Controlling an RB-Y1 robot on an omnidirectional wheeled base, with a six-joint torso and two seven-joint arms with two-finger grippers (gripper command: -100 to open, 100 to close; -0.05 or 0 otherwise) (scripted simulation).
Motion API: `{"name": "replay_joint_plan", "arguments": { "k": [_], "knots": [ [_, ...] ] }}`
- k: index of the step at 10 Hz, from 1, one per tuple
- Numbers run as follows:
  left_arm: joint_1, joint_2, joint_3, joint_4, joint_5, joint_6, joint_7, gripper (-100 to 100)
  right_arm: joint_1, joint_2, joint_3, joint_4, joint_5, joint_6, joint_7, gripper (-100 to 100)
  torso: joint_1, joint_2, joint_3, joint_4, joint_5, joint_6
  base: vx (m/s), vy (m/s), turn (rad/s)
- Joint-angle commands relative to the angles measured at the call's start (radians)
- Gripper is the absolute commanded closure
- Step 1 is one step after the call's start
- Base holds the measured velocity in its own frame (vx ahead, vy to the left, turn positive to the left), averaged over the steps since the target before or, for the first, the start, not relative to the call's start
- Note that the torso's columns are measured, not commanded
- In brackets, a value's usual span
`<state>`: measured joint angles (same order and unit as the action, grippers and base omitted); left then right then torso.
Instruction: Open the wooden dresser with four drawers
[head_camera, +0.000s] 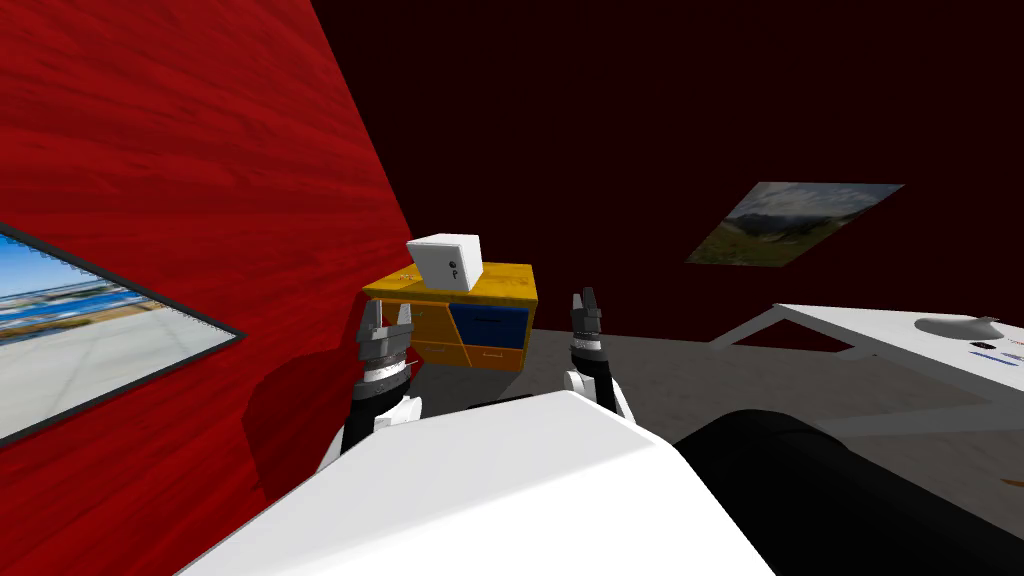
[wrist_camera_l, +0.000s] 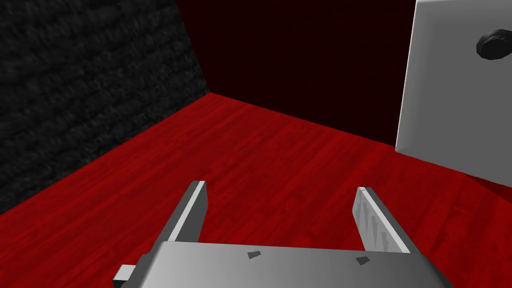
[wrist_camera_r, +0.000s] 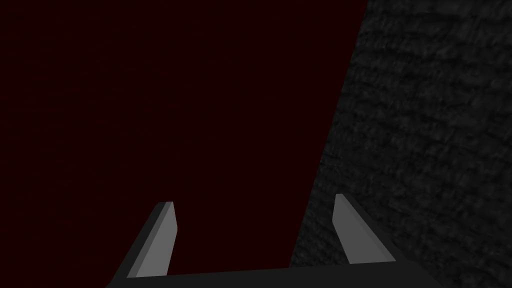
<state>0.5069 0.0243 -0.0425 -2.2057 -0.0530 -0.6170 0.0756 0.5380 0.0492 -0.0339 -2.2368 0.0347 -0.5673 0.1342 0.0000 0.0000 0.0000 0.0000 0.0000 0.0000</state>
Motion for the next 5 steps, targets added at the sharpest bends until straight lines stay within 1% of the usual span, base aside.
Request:
{"name": "replay_joint_plan", "arguments": {
  "k": [1, 5],
  "knots": [
    [0.000, 0.000, 0.000, 0.000, 0.000, 0.000, 0.000, 0, 0.000, 0.000, 0.000, 0.000, 0.000, 0.000, 0.000, 0, 0.000, 0.040, -0.082, 0.041, 0.000, 0.000, 0.000, 0.000, 0.000],
    [0.000, 0.000, 0.000, 0.000, 0.000, 0.000, 0.000, 0, 0.000, 0.000, 0.000, 0.000, 0.000, 0.000, 0.000, 0, 0.000, 0.322, -0.644, 0.322, 0.000, 0.000, 0.000, 0.000, 0.000]
  ]
}}
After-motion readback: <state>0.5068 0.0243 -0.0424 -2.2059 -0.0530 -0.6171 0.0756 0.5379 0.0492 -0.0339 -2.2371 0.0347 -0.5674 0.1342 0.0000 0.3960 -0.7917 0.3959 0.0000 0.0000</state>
